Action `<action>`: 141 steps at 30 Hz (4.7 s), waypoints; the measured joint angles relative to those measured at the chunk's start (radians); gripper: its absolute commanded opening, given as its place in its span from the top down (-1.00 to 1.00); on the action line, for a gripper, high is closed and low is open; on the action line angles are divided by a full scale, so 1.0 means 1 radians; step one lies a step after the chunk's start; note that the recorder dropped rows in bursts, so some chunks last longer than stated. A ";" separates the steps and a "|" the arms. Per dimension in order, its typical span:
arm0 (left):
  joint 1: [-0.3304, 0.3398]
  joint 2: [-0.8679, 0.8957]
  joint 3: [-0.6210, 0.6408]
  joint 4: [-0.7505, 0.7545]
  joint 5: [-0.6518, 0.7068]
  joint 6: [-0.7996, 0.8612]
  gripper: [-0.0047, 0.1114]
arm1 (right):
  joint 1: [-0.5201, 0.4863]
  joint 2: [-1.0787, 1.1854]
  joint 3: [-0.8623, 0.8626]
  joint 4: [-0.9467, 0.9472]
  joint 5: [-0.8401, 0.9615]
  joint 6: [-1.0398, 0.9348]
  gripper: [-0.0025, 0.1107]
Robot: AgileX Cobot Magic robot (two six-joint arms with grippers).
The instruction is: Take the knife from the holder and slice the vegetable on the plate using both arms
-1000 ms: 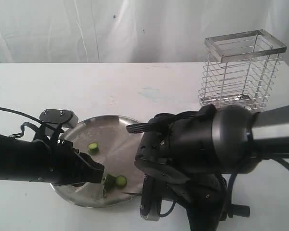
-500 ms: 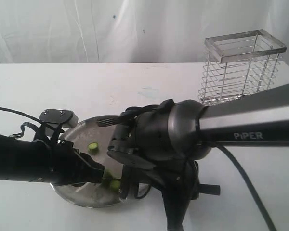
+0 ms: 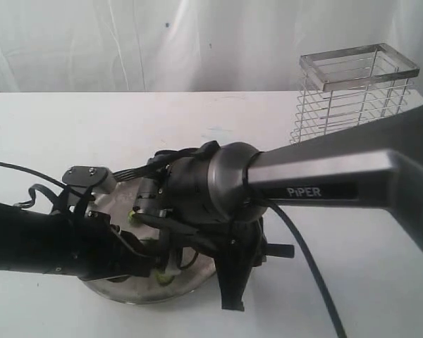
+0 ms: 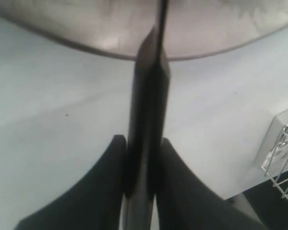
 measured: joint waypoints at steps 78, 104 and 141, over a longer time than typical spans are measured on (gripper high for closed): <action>0.000 -1.078 0.352 -0.002 -0.032 -0.149 0.92 | -0.227 -0.806 0.406 1.048 -0.726 -0.133 0.96; 0.000 -1.098 0.352 0.000 0.031 -0.149 0.92 | -0.179 -1.528 0.685 0.941 -0.849 -0.087 0.96; 0.000 -1.098 0.352 0.002 0.033 -0.149 0.92 | -0.437 -2.025 1.325 0.671 -0.879 0.132 0.96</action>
